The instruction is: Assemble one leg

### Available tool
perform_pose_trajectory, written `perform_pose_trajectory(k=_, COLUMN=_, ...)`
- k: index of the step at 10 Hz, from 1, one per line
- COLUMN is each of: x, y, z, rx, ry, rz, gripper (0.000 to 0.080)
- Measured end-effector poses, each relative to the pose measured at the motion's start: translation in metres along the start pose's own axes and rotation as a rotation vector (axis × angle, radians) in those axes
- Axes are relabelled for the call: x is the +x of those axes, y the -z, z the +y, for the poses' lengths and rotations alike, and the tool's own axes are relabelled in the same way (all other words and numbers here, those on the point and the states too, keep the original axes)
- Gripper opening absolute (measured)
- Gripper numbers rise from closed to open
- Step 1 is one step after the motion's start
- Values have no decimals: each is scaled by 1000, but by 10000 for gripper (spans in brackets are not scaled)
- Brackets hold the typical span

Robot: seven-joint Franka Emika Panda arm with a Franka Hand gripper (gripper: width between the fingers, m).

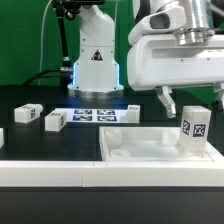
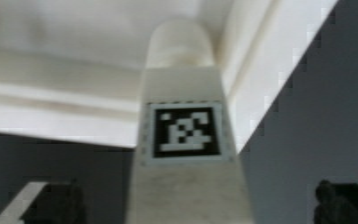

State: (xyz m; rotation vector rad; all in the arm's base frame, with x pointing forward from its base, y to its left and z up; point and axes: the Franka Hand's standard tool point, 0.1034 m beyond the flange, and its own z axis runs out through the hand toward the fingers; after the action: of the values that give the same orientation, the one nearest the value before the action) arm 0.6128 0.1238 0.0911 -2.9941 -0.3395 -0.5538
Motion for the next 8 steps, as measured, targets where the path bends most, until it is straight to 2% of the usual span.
perform_pose_trajectory(k=1, x=4, y=-2, z=0, rx=10, ry=-4, rz=-45, gripper=649)
perform_pose_trajectory(k=4, x=3, y=-2, z=2, rx=57, ry=-15, rz=-284, gripper=649)
perform_pose_trajectory(k=5, x=2, y=-4, z=5, rx=61, ry=-12, rz=-332, gripper=649)
perform_pose_trajectory(k=7, x=0, y=-9, z=9, rx=51, ry=-5, rz=-309, gripper=649)
perform_pose_trajectory(k=8, x=-1, y=-9, z=8, rx=52, ry=-6, rz=-312, gripper=617)
